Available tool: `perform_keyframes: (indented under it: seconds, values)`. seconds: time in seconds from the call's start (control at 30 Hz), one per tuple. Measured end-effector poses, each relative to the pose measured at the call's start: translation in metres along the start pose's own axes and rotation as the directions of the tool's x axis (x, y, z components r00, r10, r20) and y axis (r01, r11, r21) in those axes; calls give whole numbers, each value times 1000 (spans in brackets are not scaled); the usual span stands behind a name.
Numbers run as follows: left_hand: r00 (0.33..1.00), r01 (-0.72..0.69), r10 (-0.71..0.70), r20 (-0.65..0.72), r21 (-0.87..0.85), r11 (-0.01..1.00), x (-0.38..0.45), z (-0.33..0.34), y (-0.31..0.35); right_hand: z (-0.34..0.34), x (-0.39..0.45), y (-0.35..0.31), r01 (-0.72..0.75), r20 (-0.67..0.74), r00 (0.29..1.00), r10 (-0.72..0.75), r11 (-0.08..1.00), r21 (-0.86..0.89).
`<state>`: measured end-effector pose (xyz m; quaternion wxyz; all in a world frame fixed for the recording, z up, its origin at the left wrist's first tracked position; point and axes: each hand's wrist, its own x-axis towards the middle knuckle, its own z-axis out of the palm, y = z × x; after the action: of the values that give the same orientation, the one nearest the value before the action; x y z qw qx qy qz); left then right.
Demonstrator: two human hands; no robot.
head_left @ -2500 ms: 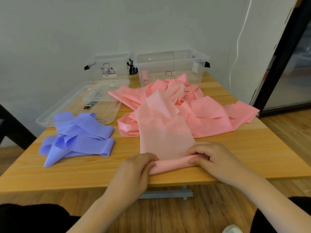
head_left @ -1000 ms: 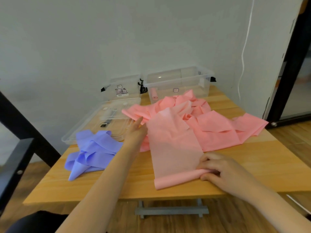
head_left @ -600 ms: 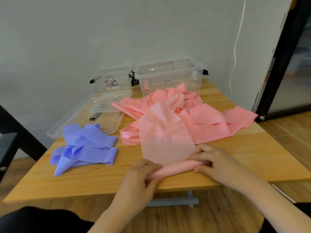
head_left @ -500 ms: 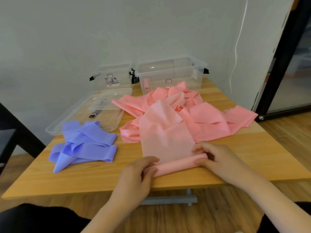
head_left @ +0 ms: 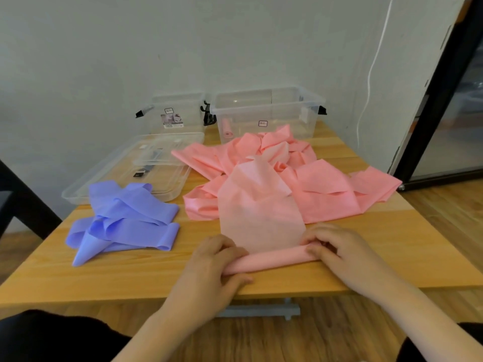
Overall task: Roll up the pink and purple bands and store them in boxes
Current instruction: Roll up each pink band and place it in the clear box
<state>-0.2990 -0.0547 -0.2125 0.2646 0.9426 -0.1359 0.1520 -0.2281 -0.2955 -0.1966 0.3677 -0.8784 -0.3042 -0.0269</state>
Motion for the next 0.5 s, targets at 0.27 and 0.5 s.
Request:
perform_keyframes:
  seconds: [0.27, 0.5]
  values:
    - [1000, -1, 1, -5, -112, 994, 4, -2, 0, -4, -7, 1, -22, -8, 1000, 21, 1000, -15]
    - [998, -19, 12, -61, -117, 993, 3, 2, 1, -8, -14, -1, -26, 99, 995, 29, 999, -32]
